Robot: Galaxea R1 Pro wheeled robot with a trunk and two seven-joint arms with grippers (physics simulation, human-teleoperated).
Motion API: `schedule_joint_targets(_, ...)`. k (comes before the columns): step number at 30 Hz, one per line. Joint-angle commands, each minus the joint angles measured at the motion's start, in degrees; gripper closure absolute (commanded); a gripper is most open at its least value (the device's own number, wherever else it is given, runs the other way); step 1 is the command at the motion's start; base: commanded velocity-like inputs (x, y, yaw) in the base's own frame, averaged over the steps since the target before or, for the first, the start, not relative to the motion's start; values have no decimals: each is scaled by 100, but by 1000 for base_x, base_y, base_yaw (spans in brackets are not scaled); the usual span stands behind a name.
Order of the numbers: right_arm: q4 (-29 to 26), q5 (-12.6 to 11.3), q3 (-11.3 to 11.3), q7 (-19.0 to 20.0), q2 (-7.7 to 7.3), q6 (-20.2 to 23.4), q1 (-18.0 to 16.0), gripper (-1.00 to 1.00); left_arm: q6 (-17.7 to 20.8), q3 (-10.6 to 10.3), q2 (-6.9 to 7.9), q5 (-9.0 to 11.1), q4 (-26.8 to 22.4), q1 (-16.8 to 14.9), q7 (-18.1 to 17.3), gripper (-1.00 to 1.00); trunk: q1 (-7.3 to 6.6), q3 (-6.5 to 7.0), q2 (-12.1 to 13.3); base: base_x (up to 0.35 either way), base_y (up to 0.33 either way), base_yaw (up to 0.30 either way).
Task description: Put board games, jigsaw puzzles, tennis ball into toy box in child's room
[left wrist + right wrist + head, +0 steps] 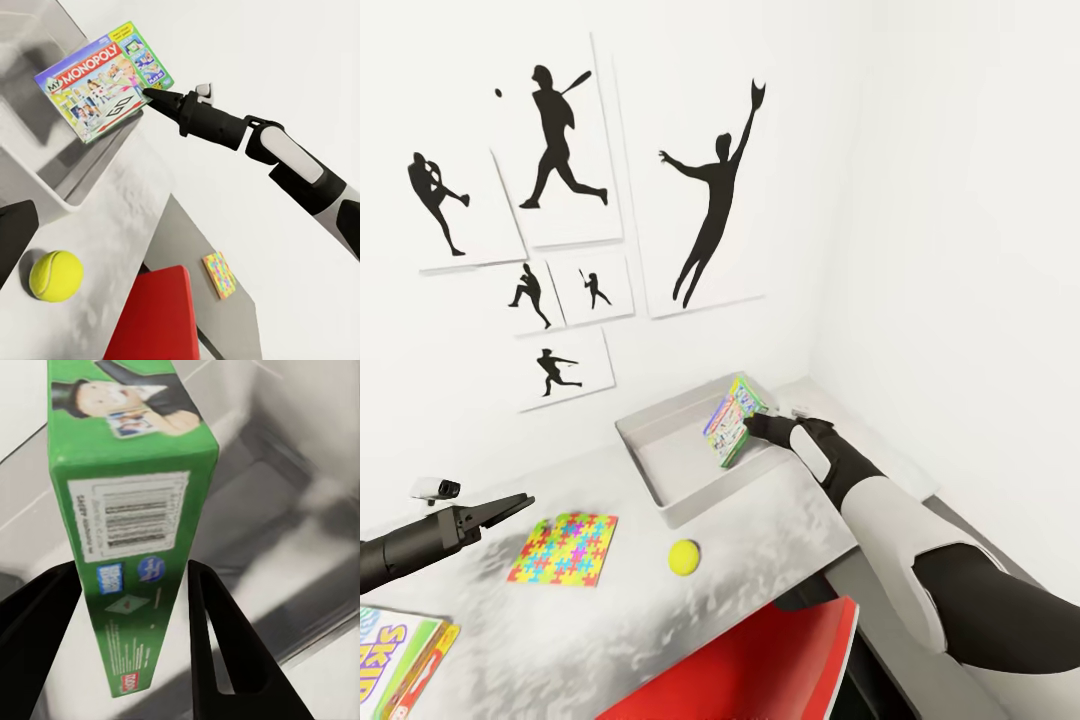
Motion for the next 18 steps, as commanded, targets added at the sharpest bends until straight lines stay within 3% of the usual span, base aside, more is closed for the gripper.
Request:
schedule_joint_targets(1,-5,-2,17,3,-1,18,-6,100,61,1,1,-9,-1,-4,-27,-100,3,-13,-12,0,0,0)
schedule_joint_targets(18,-32,7,20,0,14,5,-9,100,52,-8,1,-9,-1,-4,-27,-100,3,-16,-12,0,0,0)
